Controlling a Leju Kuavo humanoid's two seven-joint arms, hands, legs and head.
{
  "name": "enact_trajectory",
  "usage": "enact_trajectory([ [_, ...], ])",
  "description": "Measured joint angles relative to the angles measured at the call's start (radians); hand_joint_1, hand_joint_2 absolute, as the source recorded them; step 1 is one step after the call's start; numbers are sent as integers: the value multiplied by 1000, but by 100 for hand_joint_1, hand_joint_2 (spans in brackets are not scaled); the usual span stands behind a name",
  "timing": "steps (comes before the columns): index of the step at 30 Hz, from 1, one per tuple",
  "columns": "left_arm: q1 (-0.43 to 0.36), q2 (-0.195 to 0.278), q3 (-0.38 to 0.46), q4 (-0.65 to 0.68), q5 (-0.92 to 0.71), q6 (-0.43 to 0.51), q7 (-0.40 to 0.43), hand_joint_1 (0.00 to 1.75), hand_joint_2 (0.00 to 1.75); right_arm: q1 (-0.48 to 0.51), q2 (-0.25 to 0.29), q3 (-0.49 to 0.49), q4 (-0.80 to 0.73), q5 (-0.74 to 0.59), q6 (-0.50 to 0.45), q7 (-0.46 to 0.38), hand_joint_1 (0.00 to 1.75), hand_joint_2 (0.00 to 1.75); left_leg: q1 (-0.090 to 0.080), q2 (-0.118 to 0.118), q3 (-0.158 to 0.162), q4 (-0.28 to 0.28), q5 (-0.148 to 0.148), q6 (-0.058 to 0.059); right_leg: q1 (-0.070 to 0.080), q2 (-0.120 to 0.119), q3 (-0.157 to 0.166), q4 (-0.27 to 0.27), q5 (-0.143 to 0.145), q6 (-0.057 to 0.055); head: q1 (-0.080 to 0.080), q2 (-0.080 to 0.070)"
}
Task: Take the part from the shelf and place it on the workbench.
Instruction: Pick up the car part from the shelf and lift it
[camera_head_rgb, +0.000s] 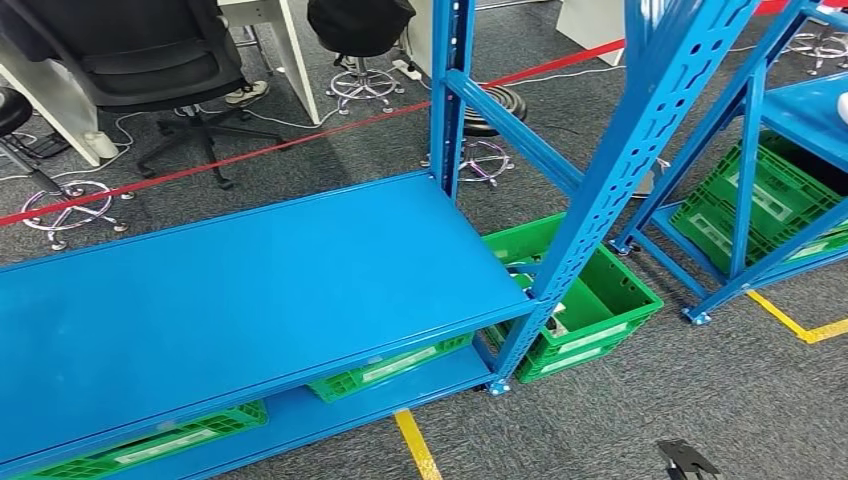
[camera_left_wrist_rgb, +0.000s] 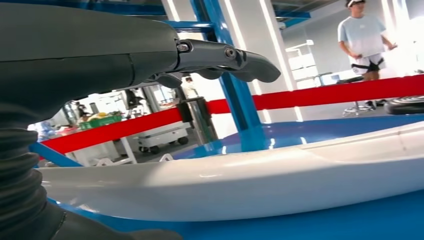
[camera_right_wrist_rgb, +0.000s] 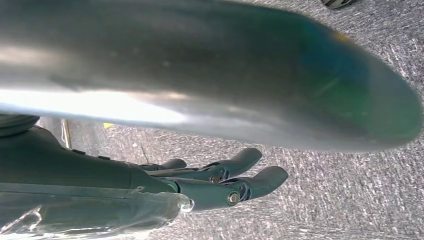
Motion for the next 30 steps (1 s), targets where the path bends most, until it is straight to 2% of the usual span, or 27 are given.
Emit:
enact_trajectory([
  [7, -18, 0, 2, 21, -18, 4, 0, 0, 175, -1, 0, -13, 0, -12, -3, 10, 0, 0, 0, 0, 0, 0, 0, 0, 0, 0, 0, 0, 0, 0, 0, 0],
  [8, -21, 0, 2, 23, -18, 4, 1, 7, 175, -1, 0, -15, 0, -13, -4, 12, 0, 0, 0, 0, 0, 0, 0, 0, 0, 0, 0, 0, 0, 0, 0, 0],
  [11, -27, 1, 1, 29, -20, 3, 2, 138, 175, -1, 0, -19, 0, -14, -4, 15, 0, 0, 0, 0, 0, 0, 0, 0, 0, 0, 0, 0, 0, 0, 0, 0],
  [12, -29, 1, 1, 31, -20, 3, 2, 175, 175, -1, 0, -20, 0, -14, -5, 16, 0, 0, 0, 0, 0, 0, 0, 0, 0, 0, 0, 0, 0, 0, 0, 0],
  [30, -28, 7, -13, 47, -15, -1, 0, 175, 175, -2, 0, -46, 0, -27, -19, 18, 0, 0, 0, 0, 0, 0, 0, 0, 0, 0, 0, 0, 0, 0, 0, 0],
])
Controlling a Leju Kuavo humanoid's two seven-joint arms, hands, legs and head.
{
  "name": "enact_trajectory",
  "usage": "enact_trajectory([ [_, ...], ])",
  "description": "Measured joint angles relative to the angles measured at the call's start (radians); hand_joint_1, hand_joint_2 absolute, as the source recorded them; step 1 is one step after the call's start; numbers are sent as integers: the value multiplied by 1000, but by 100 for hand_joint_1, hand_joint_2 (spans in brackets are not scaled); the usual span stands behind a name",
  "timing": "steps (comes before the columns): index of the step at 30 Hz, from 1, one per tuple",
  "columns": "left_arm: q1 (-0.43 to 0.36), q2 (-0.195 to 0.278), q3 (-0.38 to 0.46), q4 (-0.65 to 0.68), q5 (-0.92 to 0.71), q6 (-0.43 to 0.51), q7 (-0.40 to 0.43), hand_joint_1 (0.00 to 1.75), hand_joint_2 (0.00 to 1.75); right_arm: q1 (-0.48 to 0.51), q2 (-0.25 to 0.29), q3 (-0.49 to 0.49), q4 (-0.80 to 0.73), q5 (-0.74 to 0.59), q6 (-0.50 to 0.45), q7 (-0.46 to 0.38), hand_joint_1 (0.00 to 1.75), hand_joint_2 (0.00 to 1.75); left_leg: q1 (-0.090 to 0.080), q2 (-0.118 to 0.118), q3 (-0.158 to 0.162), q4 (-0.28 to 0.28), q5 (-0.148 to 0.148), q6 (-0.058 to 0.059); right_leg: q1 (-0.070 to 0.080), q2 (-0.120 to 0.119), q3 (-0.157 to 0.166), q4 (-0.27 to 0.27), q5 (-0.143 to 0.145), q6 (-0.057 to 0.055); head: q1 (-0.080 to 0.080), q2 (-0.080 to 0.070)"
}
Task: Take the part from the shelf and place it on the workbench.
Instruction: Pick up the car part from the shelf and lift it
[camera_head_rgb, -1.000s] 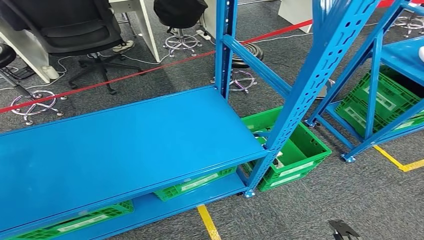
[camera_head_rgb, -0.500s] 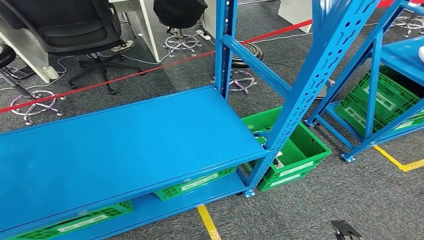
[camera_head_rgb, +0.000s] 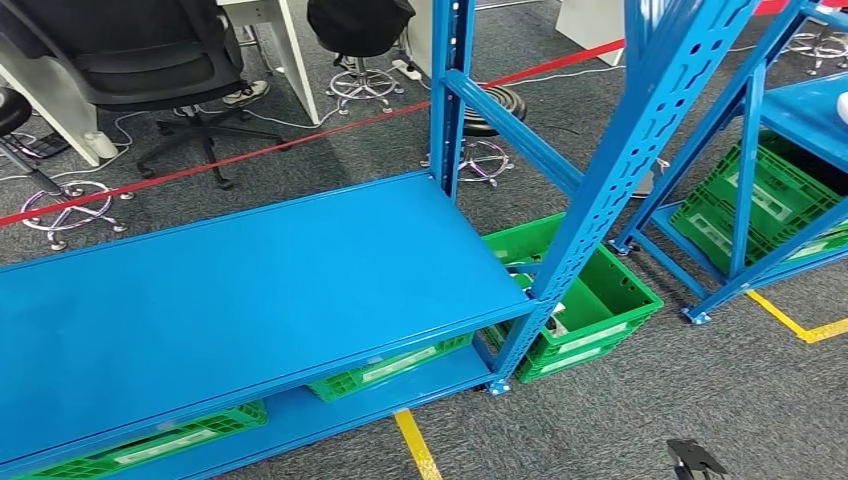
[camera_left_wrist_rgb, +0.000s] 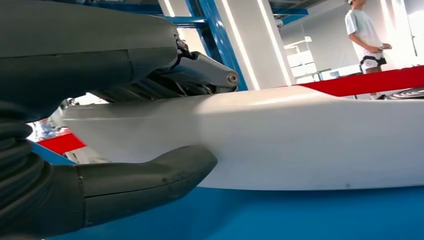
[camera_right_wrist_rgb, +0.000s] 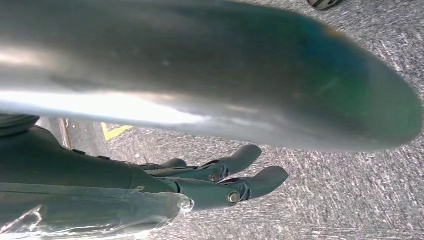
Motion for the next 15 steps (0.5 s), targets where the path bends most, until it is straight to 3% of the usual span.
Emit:
enact_trajectory([
  [8, 3, -3, 0, 0, 36, -13, -23, 175, 175, 0, 0, -13, 0, -1, -2, 0, 0, 0, 0, 0, 0, 0, 0, 0, 0, 0, 0, 0, 0, 0, 0, 0],
  [15, 12, -76, 53, -69, 493, -227, -278, 175, 175, -1, 0, -28, 0, -1, -2, -1, 0, 0, -1, -1, 0, 0, 0, 0, -1, -2, 1, 0, 0, 0, 0, 0],
])
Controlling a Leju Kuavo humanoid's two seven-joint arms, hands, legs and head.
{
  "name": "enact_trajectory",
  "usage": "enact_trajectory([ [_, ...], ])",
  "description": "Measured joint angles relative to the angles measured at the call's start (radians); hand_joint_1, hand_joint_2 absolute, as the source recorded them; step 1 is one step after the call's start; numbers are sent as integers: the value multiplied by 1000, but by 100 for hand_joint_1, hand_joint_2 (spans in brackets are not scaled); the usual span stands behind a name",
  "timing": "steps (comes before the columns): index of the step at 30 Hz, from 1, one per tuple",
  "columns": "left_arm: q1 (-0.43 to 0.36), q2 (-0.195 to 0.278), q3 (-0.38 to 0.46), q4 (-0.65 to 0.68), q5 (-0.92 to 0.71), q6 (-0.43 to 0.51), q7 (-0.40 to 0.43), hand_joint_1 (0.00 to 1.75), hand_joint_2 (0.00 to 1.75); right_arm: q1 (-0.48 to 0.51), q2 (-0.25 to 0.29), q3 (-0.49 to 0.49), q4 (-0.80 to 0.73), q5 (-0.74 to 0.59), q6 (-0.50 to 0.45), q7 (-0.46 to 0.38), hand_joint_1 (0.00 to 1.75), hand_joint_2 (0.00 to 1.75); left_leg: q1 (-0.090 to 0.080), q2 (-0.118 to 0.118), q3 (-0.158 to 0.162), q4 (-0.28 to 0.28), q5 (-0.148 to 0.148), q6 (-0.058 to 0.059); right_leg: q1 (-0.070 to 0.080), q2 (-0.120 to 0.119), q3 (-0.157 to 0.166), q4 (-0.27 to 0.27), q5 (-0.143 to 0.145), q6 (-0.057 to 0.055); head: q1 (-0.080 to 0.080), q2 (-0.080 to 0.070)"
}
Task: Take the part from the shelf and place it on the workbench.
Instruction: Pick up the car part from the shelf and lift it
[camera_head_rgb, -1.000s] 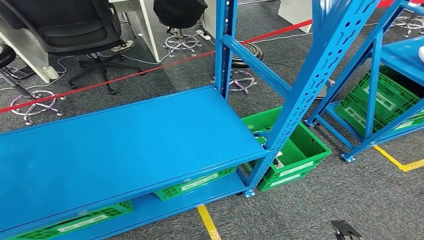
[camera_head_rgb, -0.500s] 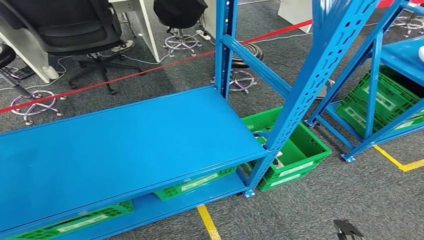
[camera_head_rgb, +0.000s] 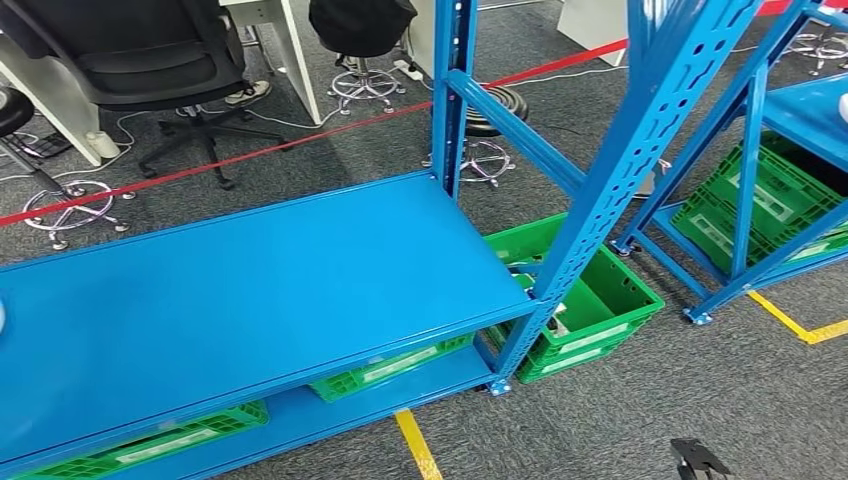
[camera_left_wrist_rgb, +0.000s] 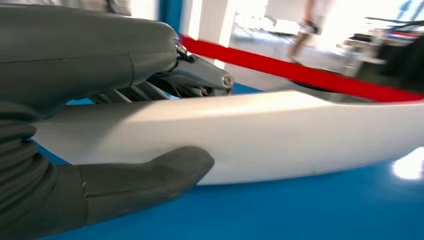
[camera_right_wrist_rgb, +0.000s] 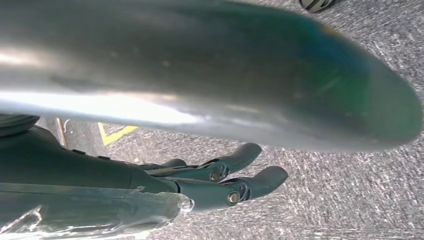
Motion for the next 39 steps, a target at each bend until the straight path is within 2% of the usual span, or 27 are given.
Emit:
enact_trajectory([
  [4, 13, -63, 37, -70, 159, -80, -63, 175, 175, 1, 0, -3, 0, 4, 1, -4, 0, 0, 0, 0, 0, 0, 0, 0, 0, 0, -1, 0, 0, 0, 0, 0],
  [8, 22, -123, 61, -160, 276, -138, -79, 175, 175, 0, 0, -9, 0, 16, 1, -11, 0, 0, 0, 0, 0, 0, 0, 0, 0, 0, 0, 0, 0, 0, 0, 0],
  [17, 52, -242, 50, -402, 483, -202, -142, 175, 175, -2, 0, -11, 0, 41, 8, -20, 0, 0, 0, 0, 0, 0, 0, 1, -1, 0, 0, 0, 0, 0, 0, 0],
  [24, 71, -291, 31, -518, 521, -210, -162, 175, 175, -2, 0, -11, 0, 48, 9, -18, 0, 0, 0, 0, 0, 0, -1, 2, -1, 0, 0, 0, 0, 0, 0, 0],
  [28, 83, -317, 22, -572, 541, -196, -213, 175, 175, -2, 1, -11, 0, 54, 10, -18, 0, 0, -1, 0, 0, 2, -1, 3, -1, 0, 0, -1, 0, 1, 0, 0],
  [34, 138, -376, -31, -679, 506, -135, -248, 175, 175, -1, 12, -11, 0, 59, 13, -19, 0, 0, -5, 0, -1, 13, -10, 19, -6, 0, 4, -3, -1, 13, 0, 0],
  [37, 167, -389, -58, -701, 480, -105, -253, 175, 175, -1, 17, -11, 0, 73, 20, -17, 0, 0, -3, 2, 4, 4, 5, 30, -7, -1, 7, -6, -1, 27, 0, 0],
  [38, 174, -391, -64, -704, 484, -102, -254, 175, 175, 0, 18, -11, 0, 79, 21, -17, 0, 0, 0, 2, 6, -3, 12, 33, -7, -4, 2, 9, -16, 31, 2, 0],
  [39, 180, -395, -67, -705, 492, -102, -255, 175, 175, 0, 19, -11, 0, 85, 22, -18, 0, 0, 4, 4, 7, -9, 18, 35, -7, -6, -12, 45, -46, 36, 4, 0],
])
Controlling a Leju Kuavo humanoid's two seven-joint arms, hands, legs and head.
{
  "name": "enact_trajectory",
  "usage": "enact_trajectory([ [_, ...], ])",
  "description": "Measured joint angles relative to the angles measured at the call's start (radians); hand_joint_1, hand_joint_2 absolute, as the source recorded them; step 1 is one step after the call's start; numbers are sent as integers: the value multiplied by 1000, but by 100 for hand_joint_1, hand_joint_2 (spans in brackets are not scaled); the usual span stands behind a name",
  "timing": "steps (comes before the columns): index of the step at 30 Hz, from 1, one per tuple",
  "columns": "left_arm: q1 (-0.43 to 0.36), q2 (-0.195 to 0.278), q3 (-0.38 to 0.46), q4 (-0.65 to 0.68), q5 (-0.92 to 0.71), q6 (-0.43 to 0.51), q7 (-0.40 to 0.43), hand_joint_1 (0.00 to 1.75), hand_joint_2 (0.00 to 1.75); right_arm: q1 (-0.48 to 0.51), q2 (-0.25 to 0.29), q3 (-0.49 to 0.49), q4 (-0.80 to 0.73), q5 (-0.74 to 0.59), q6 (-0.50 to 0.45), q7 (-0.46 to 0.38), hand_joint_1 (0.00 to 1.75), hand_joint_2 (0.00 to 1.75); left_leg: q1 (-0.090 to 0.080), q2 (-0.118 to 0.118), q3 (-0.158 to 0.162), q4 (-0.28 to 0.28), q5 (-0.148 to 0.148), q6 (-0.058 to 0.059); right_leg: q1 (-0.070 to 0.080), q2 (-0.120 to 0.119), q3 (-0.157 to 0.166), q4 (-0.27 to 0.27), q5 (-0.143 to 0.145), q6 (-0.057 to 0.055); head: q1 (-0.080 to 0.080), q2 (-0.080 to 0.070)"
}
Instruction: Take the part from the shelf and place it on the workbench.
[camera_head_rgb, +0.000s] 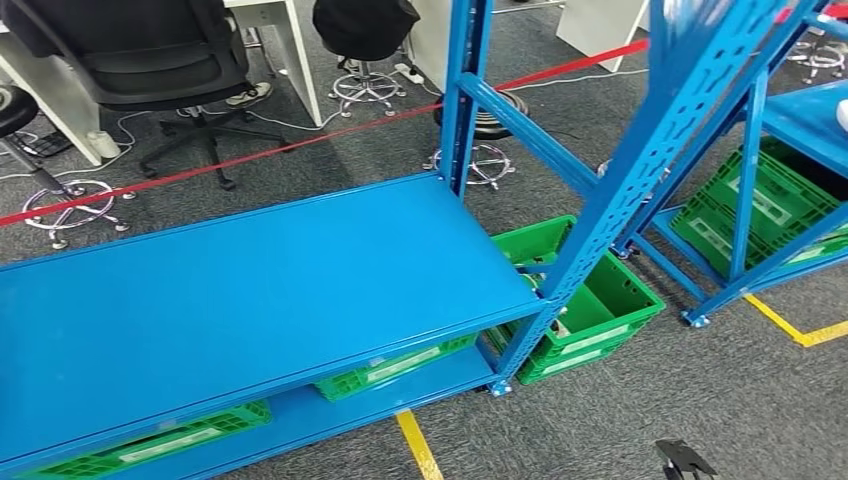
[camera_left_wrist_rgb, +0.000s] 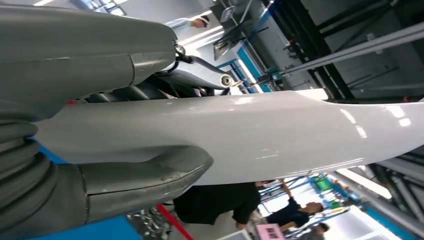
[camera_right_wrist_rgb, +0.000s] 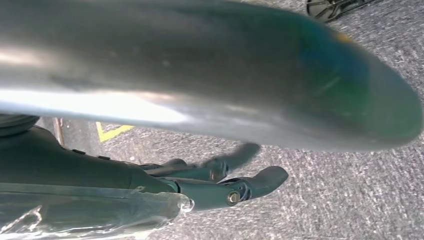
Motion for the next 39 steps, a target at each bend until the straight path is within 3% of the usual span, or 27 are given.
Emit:
enact_trajectory([
  [2, 12, -8, -1, -2, 19, -6, -1, 175, 175, 1, 2, 0, 0, 11, 2, -5, 0, 0, 2, 3, -2, -1, 3, 1, -2, -4, -46, 131, -79, 9, 4, 0],
  [3, 18, -13, 0, -3, 27, -11, -1, 175, 175, 1, 3, 0, 0, 16, 3, -8, 0, 0, 2, 4, -4, -1, 4, 1, -4, -5, -66, 195, -107, 14, 5, 0],
  [4, 23, -18, 1, -4, 36, -18, -1, 175, 175, 1, 4, 1, 0, 20, 4, -9, 0, 0, 3, 5, -5, 0, 5, 0, -5, -6, -72, 229, -116, 17, 5, 0],
  [5, 27, -25, 4, -4, 45, -25, -1, 175, 175, 2, 5, 1, 0, 22, 4, -9, 0, 0, 5, 5, -6, 2, 6, -2, -8, -6, -59, 222, -106, 21, 5, 0],
  [8, 37, -43, 12, -4, 55, -46, -1, 175, 175, 0, 11, 1, 0, 22, 1, -2, 0, 0, 12, 2, -12, 11, 6, -19, -16, -4, 67, 30, -38, 35, 7, 0],
  [10, 39, -49, 16, -5, 43, -56, -1, 175, 175, -3, 18, 1, 0, 20, -1, 6, 0, 0, 9, -2, -18, 22, 6, -33, -17, 5, 105, -33, -30, 24, 10, 0],
  [12, 41, -53, 18, -5, 23, -63, -2, 175, 175, -5, 22, 1, 0, 18, -1, 11, 0, 0, 9, -6, -26, 30, 11, -45, -16, 9, 90, -23, -30, -1, 10, 0],
  [14, 42, -55, 20, -5, 8, -65, -2, 175, 175, -7, 25, 1, 0, 18, 0, 12, 0, 0, 11, -7, -43, 49, -9, -54, -15, 7, 73, -18, -24, -22, 6, 0],
  [16, 43, -55, 22, -5, 3, -65, -2, 175, 175, -7, 25, 0, 0, 18, 1, 10, 0, 0, 11, -5, -82, 138, -87, -58, -13, 3, 52, -18, -9, -39, 1, 0],
  [18, 43, -55, 22, -5, 2, -67, -2, 175, 175, -6, 25, 0, 0, 17, 5, 4, 0, 0, 10, -5, -129, 273, -170, -56, -7, 1, 27, -18, 9, -47, -1, 0],
  [19, 43, -55, 22, -5, 2, -68, -2, 175, 175, -6, 25, 0, 0, 17, 8, 1, 0, 0, 9, -5, -139, 317, -185, -52, -3, 0, 16, -18, 17, -48, -1, 0],
  [20, 43, -55, 22, -5, 2, -69, -2, 175, 175, -6, 26, 0, 0, 17, 12, -1, 0, 0, 7, -5, -133, 329, -178, -48, 0, -1, 5, -18, 26, -48, -1, 0],
  [21, 42, -55, 22, -5, 2, -69, -2, 175, 175, -5, 26, 0, 0, 17, 14, -2, 0, 0, 4, -5, -107, 303, -154, -41, 3, -2, -6, -18, 35, -48, -1, 0],
  [22, 42, -55, 22, -5, 2, -70, -2, 175, 175, -5, 26, 0, 0, 17, 16, -3, 0, 0, 0, -5, -65, 247, -125, -33, 6, -2, -16, -18, 44, -48, -1, 0],
  [24, 39, -54, 22, -7, 2, -70, -2, 175, 175, -5, 26, 0, -1, 17, 18, -5, 0, 0, -9, -4, 31, 105, -97, -17, 9, -1, -30, -17, 62, -44, 0, 0],
  [26, 37, -54, 22, -9, 3, -71, -2, 175, 175, -4, 26, 0, -1, 17, 18, -7, 0, 0, -16, -3, 73, 30, -100, -12, 10, -2, -34, -21, 81, -34, 0, 0],
  [28, 36, -55, 22, -11, 3, -72, -2, 175, 175, -2, 26, 0, -1, 18, 20, -11, 0, 0, -17, -2, 65, 22, -86, -7, 8, -3, -35, -30, 96, -22, -2, 0],
  [29, 35, -55, 21, -11, 3, -72, -2, 175, 175, -1, 25, 0, -1, 18, 21, -13, 0, 0, -16, 0, 57, 21, -75, 0, 6, -4, -40, -25, 85, -16, -4, 0],
  [31, 34, -55, 21, -11, 3, -77, -2, 175, 175, 1, 25, 0, -1, 18, 23, -16, 0, 0, -12, 3, 36, 18, -52, 11, 5, -5, -61, 39, 7, -6, -4, 0],
  [33, 34, -54, 20, -11, 4, -88, -2, 175, 175, 0, 25, 0, -1, 18, 23, -17, 0, 0, -13, 4, 9, 20, -29, 15, 5, -6, -89, 167, -90, 2, -2, 0],
  [34, 34, -54, 19, -10, 3, -94, -2, 175, 175, -1, 25, 0, -1, 19, 23, -17, 0, 0, -13, 4, -6, 21, -18, 15, 5, -6, -94, 223, -111, 4, -2, 0],
  [35, 34, -54, 18, -9, 0, -99, -2, 175, 175, -1, 25, 0, -1, 19, 23, -17, 0, 0, -13, 4, -21, 23, -6, 14, 5, -6, -87, 254, -107, 5, -2, 0],
  [36, 34, -54, 17, -8, -3, -103, -2, 175, 175, -1, 25, 0, -1, 20, 23, -17, 0, 0, -12, 5, -37, 25, 4, 12, 5, -6, -62, 250, -85, 5, -1, 0],
  [37, 34, -54, 17, -6, -5, -105, -2, 175, 175, -1, 25, -1, -2, 20, 23, -17, 0, 0, -12, 5, -51, 28, 14, 9, 4, -7, -20, 209, -57, 5, -1, 0],
  [39, 33, -54, 15, -5, -7, -107, -2, 175, 175, -6, 25, -1, -3, 20, 23, -17, 0, 0, -13, 5, -73, 36, 29, 0, 4, -6, 92, 60, -50, 4, -1, 0],
])
